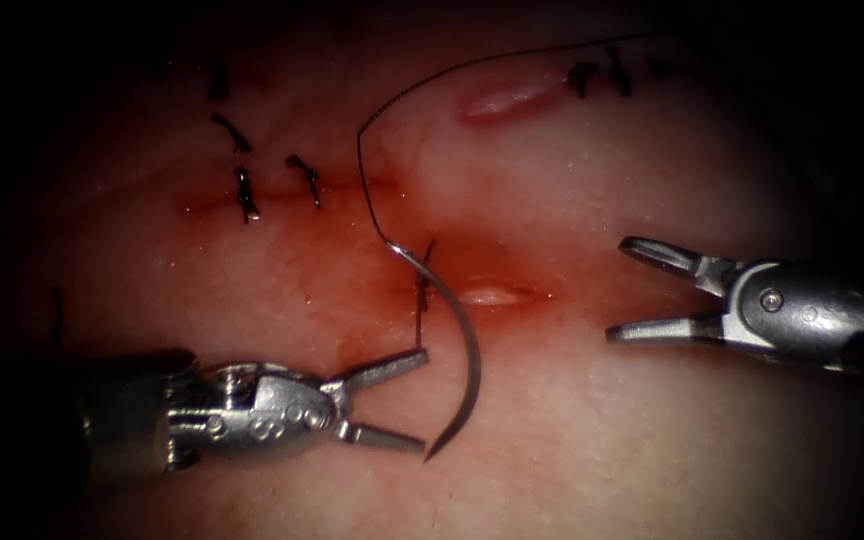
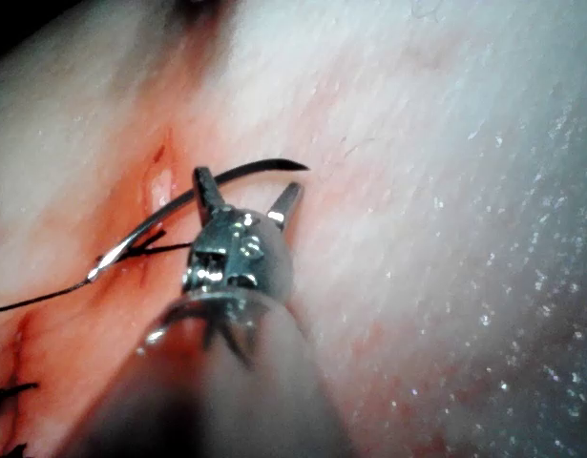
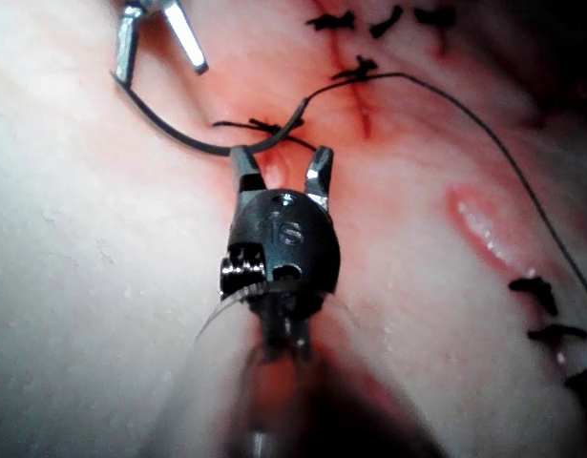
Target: Wound Closure
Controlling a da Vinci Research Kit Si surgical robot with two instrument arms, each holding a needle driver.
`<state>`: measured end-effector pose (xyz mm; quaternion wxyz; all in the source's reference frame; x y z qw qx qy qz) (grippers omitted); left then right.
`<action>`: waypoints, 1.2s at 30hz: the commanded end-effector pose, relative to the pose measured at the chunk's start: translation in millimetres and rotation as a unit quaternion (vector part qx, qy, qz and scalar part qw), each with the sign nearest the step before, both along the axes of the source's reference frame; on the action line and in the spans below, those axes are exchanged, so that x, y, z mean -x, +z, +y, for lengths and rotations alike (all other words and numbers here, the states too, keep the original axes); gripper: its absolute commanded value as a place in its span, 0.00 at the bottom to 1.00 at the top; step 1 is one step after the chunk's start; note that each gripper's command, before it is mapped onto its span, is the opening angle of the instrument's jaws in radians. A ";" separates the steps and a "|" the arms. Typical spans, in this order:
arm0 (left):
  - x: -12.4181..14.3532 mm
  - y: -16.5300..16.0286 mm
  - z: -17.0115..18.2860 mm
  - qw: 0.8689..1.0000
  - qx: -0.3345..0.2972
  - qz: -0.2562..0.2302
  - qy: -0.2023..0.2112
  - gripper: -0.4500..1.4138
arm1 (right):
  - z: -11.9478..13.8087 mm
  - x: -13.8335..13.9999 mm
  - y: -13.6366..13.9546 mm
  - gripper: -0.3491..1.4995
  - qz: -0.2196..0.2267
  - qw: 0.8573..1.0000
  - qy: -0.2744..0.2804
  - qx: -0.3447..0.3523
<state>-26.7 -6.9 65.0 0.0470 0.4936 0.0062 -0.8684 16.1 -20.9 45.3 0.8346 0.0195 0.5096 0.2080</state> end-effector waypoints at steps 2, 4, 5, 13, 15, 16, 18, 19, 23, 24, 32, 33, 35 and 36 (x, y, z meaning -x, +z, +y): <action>1.1 0.5 -0.1 1.000 0.015 0.000 0.006 0.61 | 0.3 -1.1 0.4 0.56 0.002 1.000 0.000 0.001; 1.6 0.6 -0.5 1.000 0.021 0.005 0.011 0.61 | 0.3 -1.1 0.4 0.56 0.002 1.000 0.000 0.001; 1.8 0.7 -0.7 1.000 0.026 0.007 0.015 0.61 | 0.3 -1.1 0.4 0.56 0.002 1.000 0.000 0.001; 3.8 1.6 -1.2 0.999 0.031 0.015 0.009 0.64 | 0.1 -1.5 0.6 0.57 0.000 1.000 0.000 0.002; 4.2 1.6 -1.1 0.999 0.035 0.009 -0.001 0.64 | 0.0 -1.6 0.7 0.57 0.000 1.000 -0.001 0.002; 4.5 1.6 -1.0 0.999 0.040 0.004 -0.007 0.63 | 0.0 -1.7 0.8 0.57 -0.001 1.000 -0.002 0.002; 4.8 1.5 -1.1 0.999 0.044 -0.001 -0.014 0.60 | 0.0 -1.8 0.9 0.57 -0.001 1.000 -0.002 0.002; 5.0 1.5 -1.1 0.999 0.045 -0.002 -0.017 0.56 | -0.1 -1.8 0.9 0.57 0.000 1.000 -0.002 0.002; 5.8 1.7 -1.2 0.999 0.047 -0.002 -0.019 0.46 | -0.1 -1.9 1.1 0.58 0.000 1.000 -0.004 0.002; 5.9 1.8 -1.3 0.999 0.046 -0.005 -0.017 0.37 | -0.2 -2.0 1.1 0.58 0.000 1.000 -0.004 0.002; 5.4 1.5 -0.7 0.998 0.030 -0.050 0.017 0.00 | -0.2 -2.0 1.2 0.56 0.000 1.000 -0.002 0.000; 5.2 1.3 -0.7 0.998 0.030 -0.053 0.020 0.00 | -0.2 -2.0 1.2 0.55 0.002 1.000 0.001 -0.008; 4.8 1.0 -0.5 0.998 0.017 -0.048 0.033 0.00 | -0.2 -2.0 1.3 0.56 0.006 0.999 0.013 -0.031; 4.6 0.8 -0.5 0.998 0.013 -0.044 0.041 0.00 | -0.2 -2.0 1.4 0.56 0.007 0.999 0.019 -0.047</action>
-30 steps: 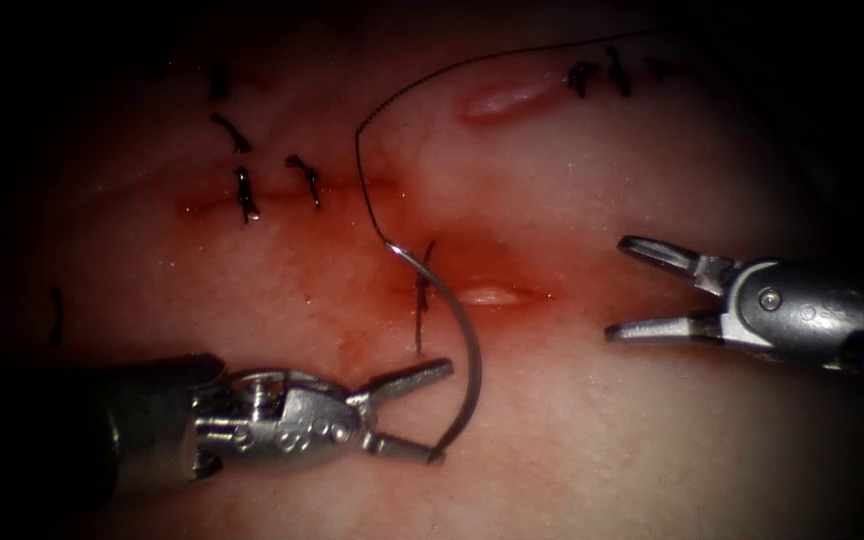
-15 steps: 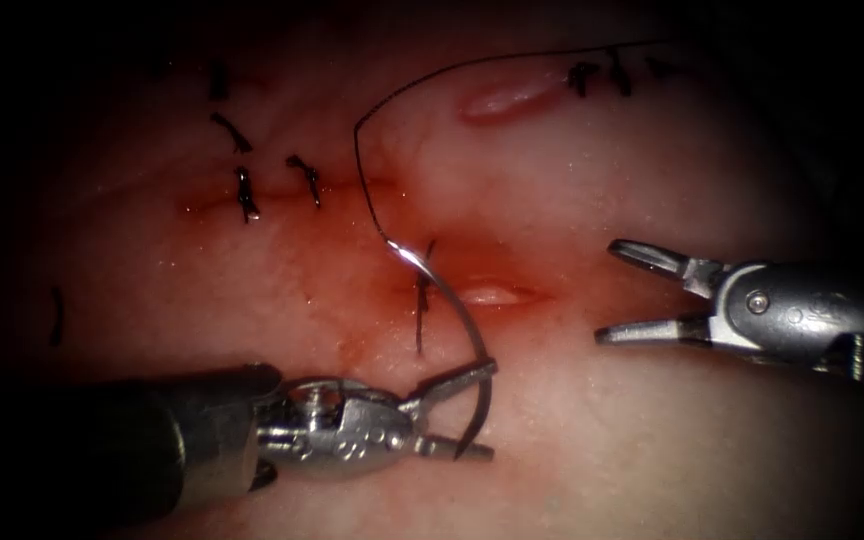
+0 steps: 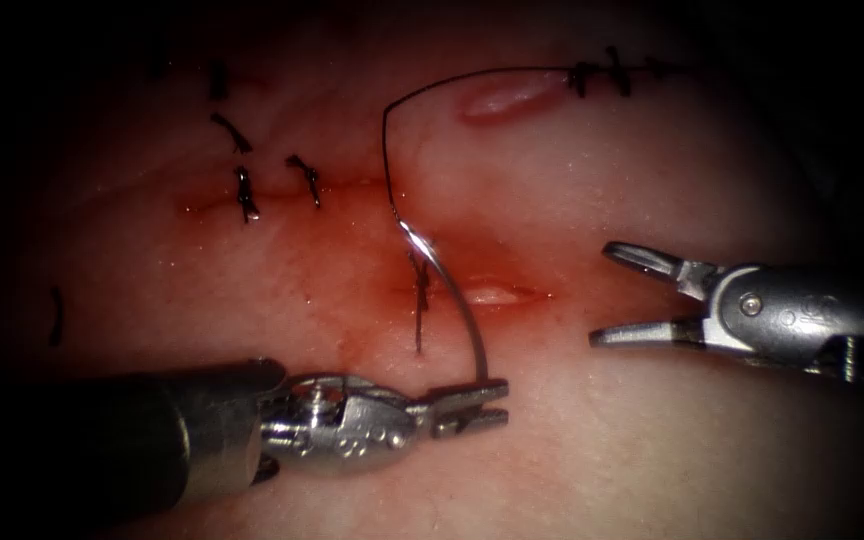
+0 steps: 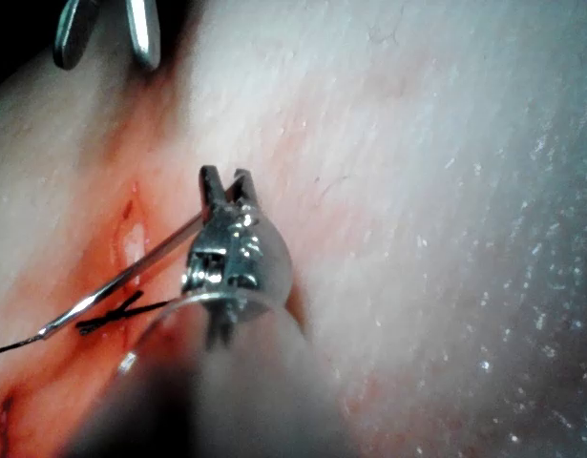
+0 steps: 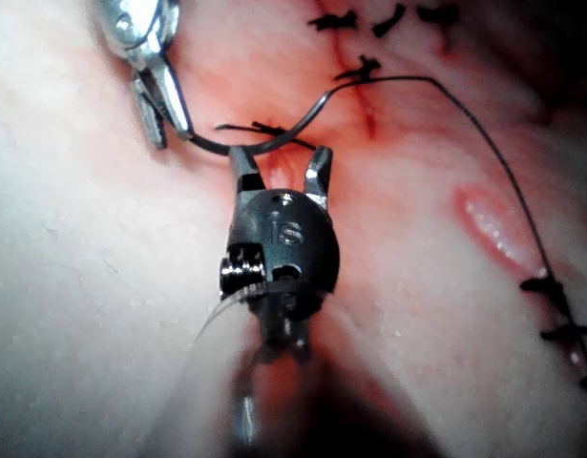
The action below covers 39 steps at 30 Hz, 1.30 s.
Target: Wound Closure
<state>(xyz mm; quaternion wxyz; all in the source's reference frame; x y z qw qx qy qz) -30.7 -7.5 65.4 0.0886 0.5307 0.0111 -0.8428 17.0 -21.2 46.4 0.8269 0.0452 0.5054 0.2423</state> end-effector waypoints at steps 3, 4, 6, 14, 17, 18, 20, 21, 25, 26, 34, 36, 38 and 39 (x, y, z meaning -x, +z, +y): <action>-0.2 -0.3 -0.1 0.999 -0.014 0.022 0.035 0.00 | 0.1 -1.2 0.3 0.56 -0.001 0.998 0.015 -0.061; -0.4 -0.6 -0.2 0.998 -0.016 0.035 0.044 0.00 | 0.2 -1.2 0.3 0.53 -0.008 0.996 0.011 -0.089; -0.8 -1.2 -0.5 0.996 0.008 0.062 0.064 0.00 | 0.6 -1.2 0.4 0.48 0.000 0.993 -0.001 -0.119; -1.2 -3.8 -1.2 0.980 0.108 0.150 0.067 0.00 | 4.2 -2.8 0.2 0.55 0.041 0.988 -0.034 -0.144; -1.0 -4.6 -0.8 0.970 0.144 0.183 0.069 0.00 | 4.5 -3.7 -0.1 0.51 0.050 0.975 -0.004 -0.218; -1.0 -4.8 -0.5 0.966 0.156 0.193 0.072 0.00 | 4.4 -3.9 -0.2 0.46 0.051 0.962 0.021 -0.267; -1.0 -5.1 -0.2 0.962 0.171 0.203 0.069 0.00 | 4.3 -4.6 -0.4 0.56 0.053 0.942 0.052 -0.329; -1.0 -5.2 0.0 0.959 0.180 0.207 0.066 0.00 | 4.2 -5.0 -0.5 0.64 0.053 0.927 0.069 -0.364; -1.1 -5.6 0.3 0.953 0.203 0.217 0.060 0.00 | 3.5 -6.1 -0.8 0.80 0.048 0.906 0.080 -0.413; -1.1 -5.7 0.3 0.952 0.207 0.218 0.059 0.00 | 3.5 -6.4 -0.8 0.83 0.050 0.901 0.083 -0.422; -0.8 -7.0 0.6 0.944 0.241 0.220 0.052 0.00 | 4.0 -10.2 0.1 0.94 0.079 0.877 0.103 -0.462; -0.7 -7.4 0.5 0.943 0.247 0.217 0.053 0.00 | 4.1 -10.9 0.4 0.92 0.083 0.877 0.102 -0.462; -0.7 -7.8 0.5 0.940 0.256 0.218 0.054 0.00 | 4.1 -11.8 1.0 0.90 0.085 0.877 0.102 -0.462; -0.7 -7.9 0.5 0.939 0.261 0.218 0.054 0.00 | 4.0 -12.2 1.3 0.90 0.080 0.878 0.106 -0.460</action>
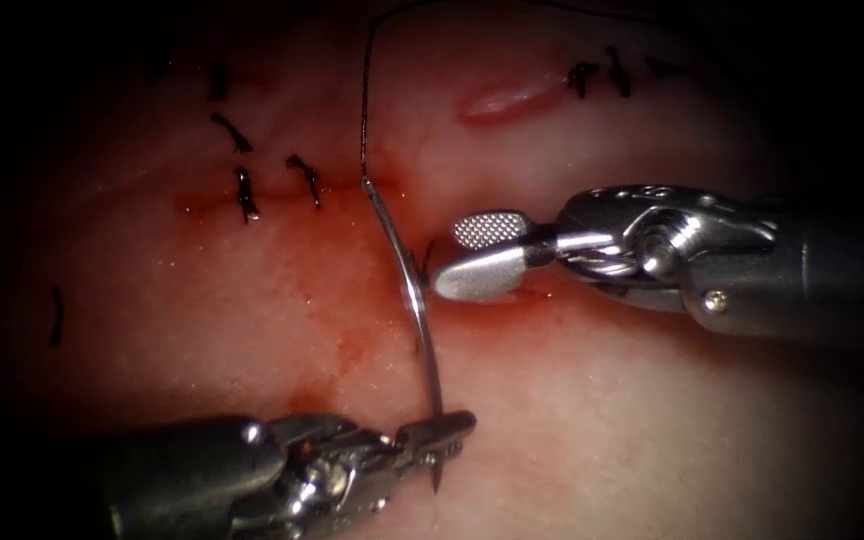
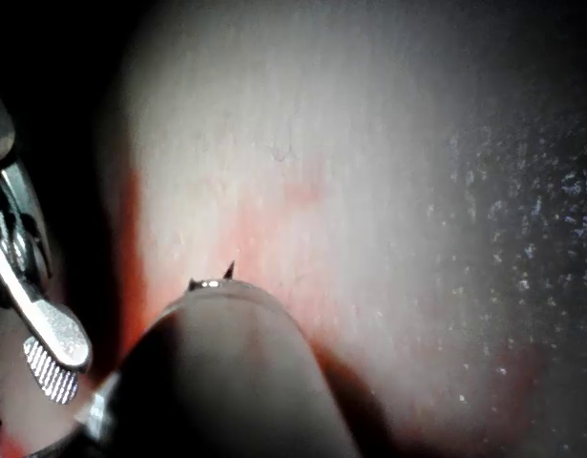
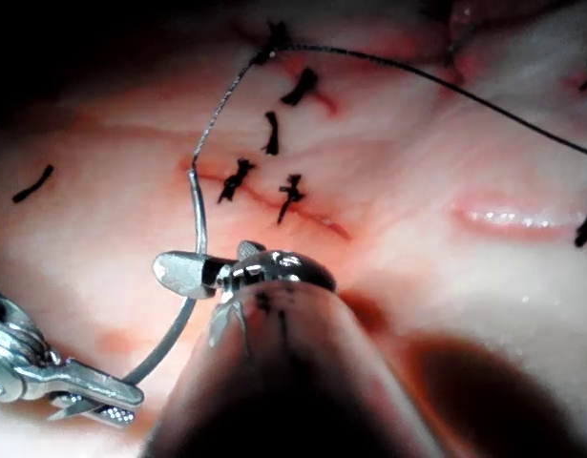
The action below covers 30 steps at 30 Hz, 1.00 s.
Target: Wound Closure
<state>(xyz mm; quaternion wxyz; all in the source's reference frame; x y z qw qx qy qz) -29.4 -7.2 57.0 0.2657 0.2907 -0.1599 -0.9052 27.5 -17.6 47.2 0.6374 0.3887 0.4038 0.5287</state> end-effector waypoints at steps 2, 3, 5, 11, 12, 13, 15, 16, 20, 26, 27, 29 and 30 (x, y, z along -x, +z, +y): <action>0.6 0.2 0.3 1.000 0.011 0.000 0.000 0.00 | 0.1 -2.2 1.0 0.89 -0.014 1.000 -0.005 0.003; 0.6 0.2 0.3 1.000 0.013 0.000 0.001 0.00 | 0.0 -2.4 1.2 0.89 -0.016 1.000 -0.007 0.004; 0.5 0.2 0.4 1.000 0.020 0.001 0.003 0.00 | -0.4 -2.8 1.6 0.88 -0.019 1.000 -0.008 0.003; 0.5 0.5 0.6 0.999 0.030 0.004 0.014 0.00 | -0.6 -3.3 1.6 0.88 -0.009 1.000 -0.014 -0.009; 0.5 0.6 0.7 0.999 0.030 0.004 0.013 0.00 | -0.5 -3.4 1.6 0.88 -0.008 1.000 -0.014 -0.012; 0.6 0.7 0.7 0.999 0.033 0.005 0.014 0.00 | -0.4 -3.4 1.5 0.88 -0.005 1.000 -0.016 -0.012; 0.6 0.8 0.7 0.999 0.035 0.005 0.015 0.00 | -0.3 -3.7 1.5 0.88 -0.002 1.000 -0.018 -0.014; 0.6 0.8 0.7 0.999 0.036 0.004 0.017 0.00 | -0.3 -3.9 1.6 0.87 -0.002 1.000 -0.017 -0.017; 0.6 0.7 0.7 0.999 0.039 0.004 0.020 0.00 | -0.5 -4.3 1.8 0.86 -0.004 1.000 -0.018 -0.019; 0.6 0.6 0.6 0.999 0.042 0.002 0.022 0.00 | -0.6 -4.3 2.1 0.85 -0.006 1.000 -0.020 -0.018; 0.6 0.6 0.6 0.999 0.042 0.001 0.022 0.00 | -0.6 -4.3 2.1 0.84 -0.006 1.000 -0.020 -0.018; 0.7 0.6 0.6 0.999 0.044 0.001 0.023 0.00 | -0.6 -4.4 2.3 0.84 -0.007 1.000 -0.020 -0.020; 0.7 0.5 0.6 0.999 0.044 -0.001 0.022 0.00 | -0.8 -4.5 2.4 0.83 -0.009 1.000 -0.020 -0.022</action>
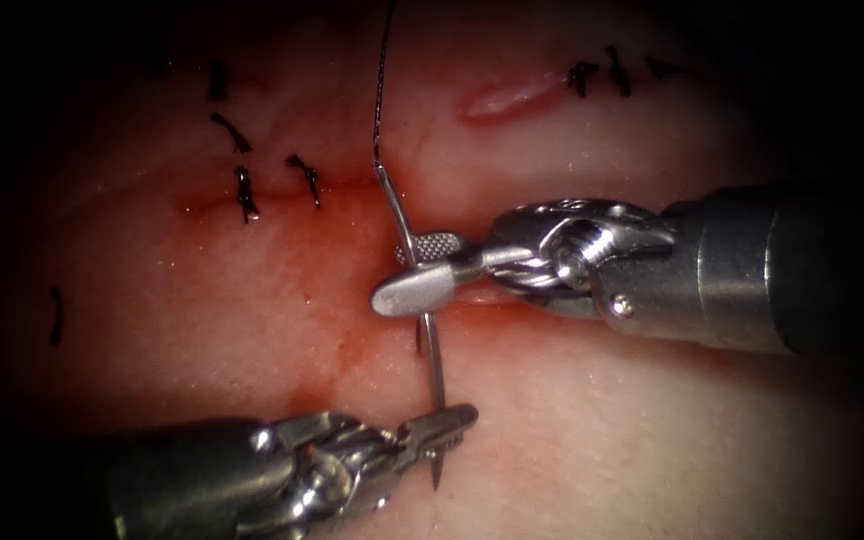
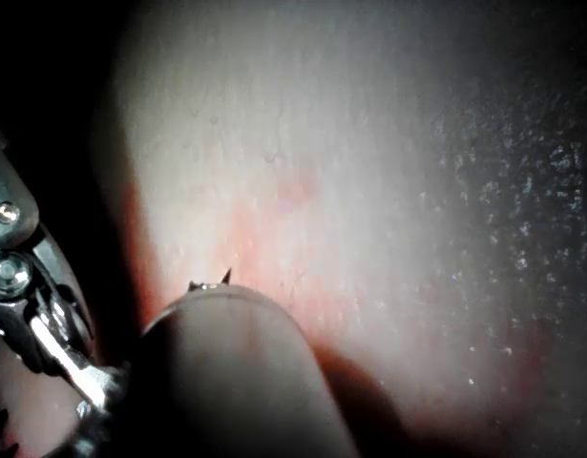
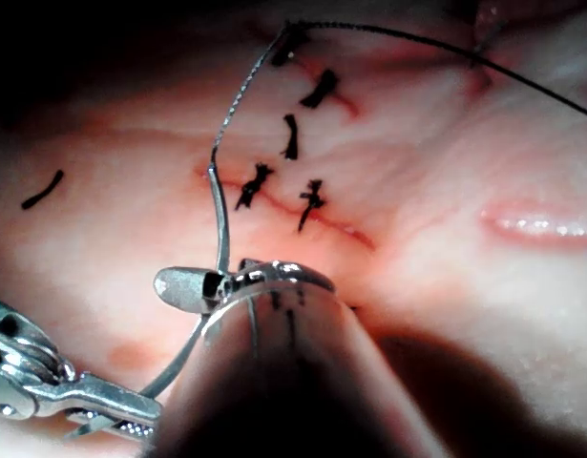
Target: Wound Closure
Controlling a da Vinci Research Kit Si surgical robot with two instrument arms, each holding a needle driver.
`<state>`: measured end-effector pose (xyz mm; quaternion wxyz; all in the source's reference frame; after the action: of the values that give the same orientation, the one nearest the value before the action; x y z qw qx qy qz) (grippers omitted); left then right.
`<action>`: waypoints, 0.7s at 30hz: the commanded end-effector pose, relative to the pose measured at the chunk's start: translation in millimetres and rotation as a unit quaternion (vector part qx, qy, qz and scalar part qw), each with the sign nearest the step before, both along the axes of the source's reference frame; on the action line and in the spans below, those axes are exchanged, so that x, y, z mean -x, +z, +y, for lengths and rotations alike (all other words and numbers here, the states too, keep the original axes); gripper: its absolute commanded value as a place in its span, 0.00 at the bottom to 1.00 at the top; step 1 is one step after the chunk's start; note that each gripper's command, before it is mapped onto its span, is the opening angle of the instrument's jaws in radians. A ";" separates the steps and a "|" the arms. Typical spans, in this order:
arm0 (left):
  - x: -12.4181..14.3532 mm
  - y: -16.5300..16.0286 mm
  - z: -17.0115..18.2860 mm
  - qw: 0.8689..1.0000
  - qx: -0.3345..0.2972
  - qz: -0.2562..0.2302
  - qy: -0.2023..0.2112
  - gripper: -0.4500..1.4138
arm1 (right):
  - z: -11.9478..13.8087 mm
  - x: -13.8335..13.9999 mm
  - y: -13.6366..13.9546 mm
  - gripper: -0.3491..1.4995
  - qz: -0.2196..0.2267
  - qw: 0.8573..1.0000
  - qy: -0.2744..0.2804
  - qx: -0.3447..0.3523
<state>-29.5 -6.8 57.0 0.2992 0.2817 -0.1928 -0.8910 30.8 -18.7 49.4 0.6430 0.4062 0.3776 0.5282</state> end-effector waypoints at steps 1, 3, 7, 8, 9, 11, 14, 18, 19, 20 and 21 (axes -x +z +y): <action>0.6 0.4 0.2 1.000 0.002 0.000 0.001 0.00 | 0.3 -1.3 0.3 0.83 0.001 1.000 0.000 0.001; 0.6 0.4 0.2 1.000 0.001 -0.001 0.001 0.00 | 0.2 -1.4 0.3 0.81 0.001 1.000 0.001 -0.001; 0.7 0.4 0.2 1.000 0.003 -0.002 0.002 0.00 | 0.2 -1.7 0.4 0.66 0.001 1.000 0.002 -0.006; 0.7 0.4 0.2 1.000 0.003 -0.002 0.002 0.00 | 0.2 -1.7 0.4 0.39 0.001 1.000 0.003 -0.009; 0.7 0.4 0.2 1.000 0.003 -0.002 0.002 0.00 | 0.2 -1.6 0.4 0.11 -0.002 1.000 0.005 -0.008; 0.7 0.4 0.2 1.000 0.003 -0.002 0.002 0.00 | 0.4 -1.4 0.5 0.00 -0.021 1.000 0.017 -0.003; 0.6 0.4 0.1 1.000 0.002 0.000 0.000 0.29 | 0.9 -1.2 0.6 0.00 -0.030 0.999 0.029 0.003; 0.7 0.4 0.3 0.999 -0.011 -0.014 -0.027 0.85 | 1.4 -0.4 0.5 0.00 -0.016 0.999 0.050 0.008; 0.7 0.4 0.3 0.999 -0.015 -0.024 -0.034 0.87 | 1.7 -0.2 0.4 0.00 -0.013 0.998 0.058 0.012; 0.7 0.3 0.3 0.998 -0.021 -0.033 -0.040 0.87 | 2.0 0.2 0.3 0.00 -0.012 0.998 0.064 0.015; 0.7 0.3 0.3 0.998 -0.028 -0.038 -0.044 0.88 | 2.5 0.6 0.1 0.00 -0.010 0.997 0.069 0.020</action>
<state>-29.5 -6.6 56.9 0.2232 0.3289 -0.1826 -0.8993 28.9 -16.4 49.2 0.6171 0.3547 0.4189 0.5639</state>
